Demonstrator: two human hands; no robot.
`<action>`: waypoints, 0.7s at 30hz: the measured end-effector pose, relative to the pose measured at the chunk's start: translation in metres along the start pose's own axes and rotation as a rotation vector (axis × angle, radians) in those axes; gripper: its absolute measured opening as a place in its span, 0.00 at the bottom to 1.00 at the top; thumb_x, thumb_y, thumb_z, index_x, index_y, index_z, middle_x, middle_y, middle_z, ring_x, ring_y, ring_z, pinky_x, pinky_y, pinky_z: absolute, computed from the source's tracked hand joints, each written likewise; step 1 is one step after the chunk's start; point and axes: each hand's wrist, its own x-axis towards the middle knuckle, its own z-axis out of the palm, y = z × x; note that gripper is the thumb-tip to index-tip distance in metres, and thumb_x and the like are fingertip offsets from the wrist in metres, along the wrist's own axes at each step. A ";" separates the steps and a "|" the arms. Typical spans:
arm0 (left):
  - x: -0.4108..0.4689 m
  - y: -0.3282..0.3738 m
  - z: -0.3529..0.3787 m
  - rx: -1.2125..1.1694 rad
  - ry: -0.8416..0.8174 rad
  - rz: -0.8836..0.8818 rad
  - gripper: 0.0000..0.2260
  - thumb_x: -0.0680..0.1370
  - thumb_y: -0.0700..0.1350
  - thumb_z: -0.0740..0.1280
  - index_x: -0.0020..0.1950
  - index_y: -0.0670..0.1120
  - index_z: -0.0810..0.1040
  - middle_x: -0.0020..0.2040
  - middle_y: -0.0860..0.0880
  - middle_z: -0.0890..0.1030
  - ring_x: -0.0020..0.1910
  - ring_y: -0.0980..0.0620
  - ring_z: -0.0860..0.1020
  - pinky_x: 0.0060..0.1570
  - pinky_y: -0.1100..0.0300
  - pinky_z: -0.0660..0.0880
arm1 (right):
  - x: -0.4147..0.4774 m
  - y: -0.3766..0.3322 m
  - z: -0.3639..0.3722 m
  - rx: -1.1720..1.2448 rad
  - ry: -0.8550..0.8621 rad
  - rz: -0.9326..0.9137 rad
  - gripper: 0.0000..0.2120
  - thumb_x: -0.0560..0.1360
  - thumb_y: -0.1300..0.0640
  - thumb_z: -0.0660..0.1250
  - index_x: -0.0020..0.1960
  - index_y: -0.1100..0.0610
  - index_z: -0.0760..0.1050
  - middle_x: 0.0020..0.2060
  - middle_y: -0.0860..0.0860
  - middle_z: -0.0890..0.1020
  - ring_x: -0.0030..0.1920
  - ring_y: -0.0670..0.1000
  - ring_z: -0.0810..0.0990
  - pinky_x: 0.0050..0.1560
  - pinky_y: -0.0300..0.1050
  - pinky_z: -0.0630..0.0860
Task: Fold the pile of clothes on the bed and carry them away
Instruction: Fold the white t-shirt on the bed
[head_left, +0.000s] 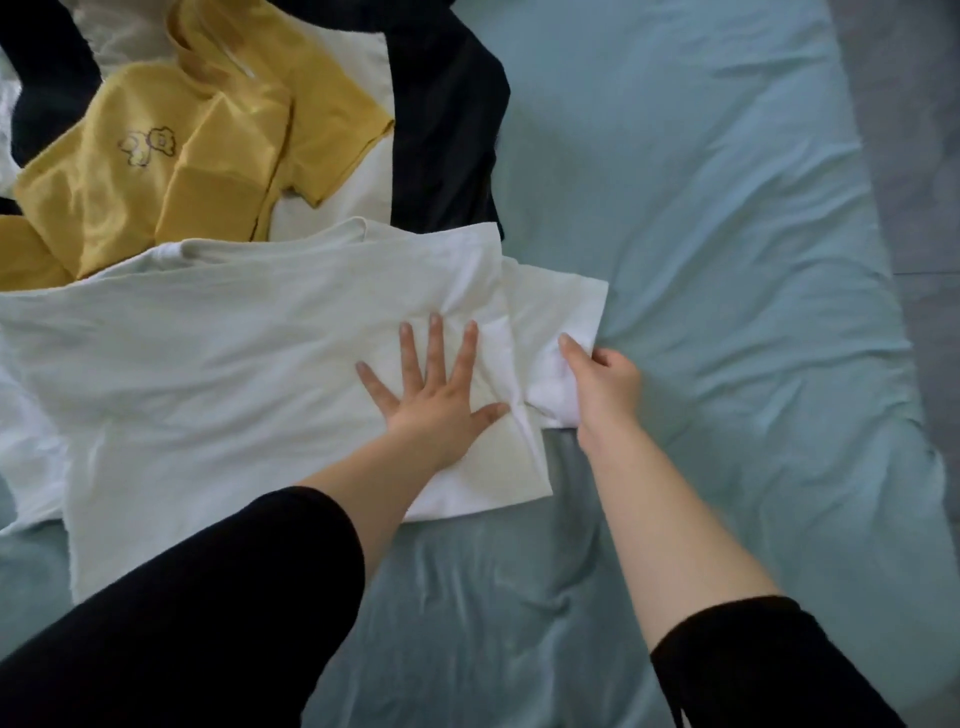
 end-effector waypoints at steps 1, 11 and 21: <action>0.000 0.000 -0.001 -0.003 -0.006 -0.006 0.40 0.73 0.74 0.47 0.66 0.64 0.18 0.68 0.55 0.17 0.65 0.47 0.16 0.55 0.29 0.23 | 0.003 -0.005 0.005 0.029 -0.009 -0.016 0.10 0.72 0.58 0.72 0.44 0.66 0.78 0.36 0.54 0.79 0.34 0.49 0.74 0.32 0.35 0.71; 0.028 0.007 -0.052 0.029 0.234 0.022 0.26 0.79 0.63 0.53 0.76 0.63 0.50 0.63 0.47 0.65 0.62 0.42 0.66 0.59 0.47 0.63 | -0.019 -0.024 0.036 -0.421 -0.088 -0.738 0.10 0.78 0.58 0.65 0.56 0.58 0.81 0.46 0.56 0.79 0.45 0.56 0.79 0.45 0.50 0.74; 0.056 -0.007 -0.094 -1.074 -0.010 -0.241 0.10 0.76 0.47 0.61 0.39 0.49 0.79 0.36 0.51 0.81 0.39 0.49 0.77 0.37 0.62 0.73 | -0.044 0.017 0.047 -1.030 -0.249 -0.959 0.19 0.77 0.61 0.61 0.67 0.52 0.73 0.69 0.46 0.74 0.56 0.55 0.76 0.55 0.51 0.66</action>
